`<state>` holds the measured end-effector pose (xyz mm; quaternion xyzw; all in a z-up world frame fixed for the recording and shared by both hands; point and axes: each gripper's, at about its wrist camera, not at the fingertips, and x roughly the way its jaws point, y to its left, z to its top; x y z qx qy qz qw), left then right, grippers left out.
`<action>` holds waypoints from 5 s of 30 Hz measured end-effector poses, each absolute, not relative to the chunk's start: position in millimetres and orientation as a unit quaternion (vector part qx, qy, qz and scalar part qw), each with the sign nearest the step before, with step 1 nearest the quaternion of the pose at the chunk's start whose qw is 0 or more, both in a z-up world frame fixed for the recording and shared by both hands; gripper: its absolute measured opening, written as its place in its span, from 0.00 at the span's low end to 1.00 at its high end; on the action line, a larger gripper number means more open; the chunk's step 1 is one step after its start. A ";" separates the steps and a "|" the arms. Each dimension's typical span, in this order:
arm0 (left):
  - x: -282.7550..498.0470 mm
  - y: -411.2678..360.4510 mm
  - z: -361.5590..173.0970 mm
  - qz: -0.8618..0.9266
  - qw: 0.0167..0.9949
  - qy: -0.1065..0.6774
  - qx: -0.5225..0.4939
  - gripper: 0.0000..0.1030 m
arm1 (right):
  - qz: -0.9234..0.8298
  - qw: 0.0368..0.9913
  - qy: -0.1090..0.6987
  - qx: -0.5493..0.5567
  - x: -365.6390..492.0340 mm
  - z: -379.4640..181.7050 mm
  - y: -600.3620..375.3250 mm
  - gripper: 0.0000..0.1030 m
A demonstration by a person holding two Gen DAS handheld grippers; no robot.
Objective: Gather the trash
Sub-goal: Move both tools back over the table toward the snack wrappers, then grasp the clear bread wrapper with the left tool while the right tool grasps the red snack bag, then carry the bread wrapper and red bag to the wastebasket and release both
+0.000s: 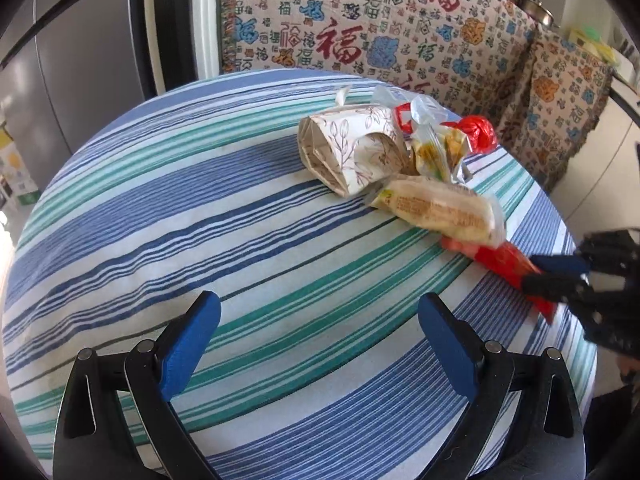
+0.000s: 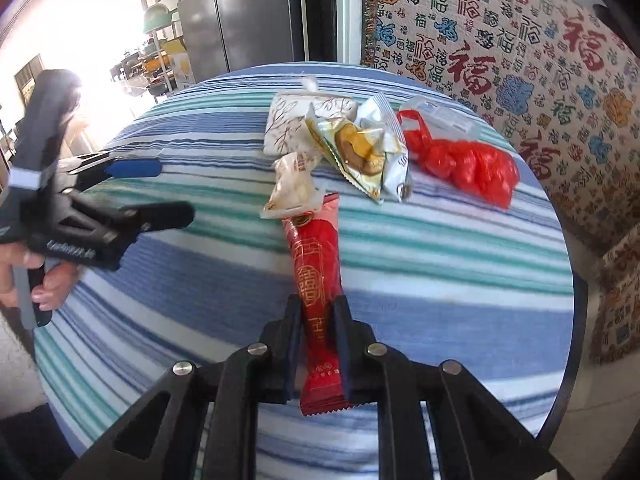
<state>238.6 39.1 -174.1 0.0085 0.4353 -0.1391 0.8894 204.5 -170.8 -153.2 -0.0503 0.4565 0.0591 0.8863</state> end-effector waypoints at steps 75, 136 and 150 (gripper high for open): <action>211.8 64.6 -182.4 -0.141 0.880 0.445 0.087 1.00 | 0.017 0.903 0.427 -0.050 185.4 -179.6 -155.3 0.78; 223.6 49.5 -164.3 -0.188 0.887 0.420 0.027 0.15 | -0.017 0.897 0.441 0.006 198.8 -160.6 -187.4 0.12; 178.5 -35.8 -121.0 -0.268 0.883 0.384 0.026 0.15 | -0.058 0.913 0.402 0.046 135.9 -114.4 -247.7 0.11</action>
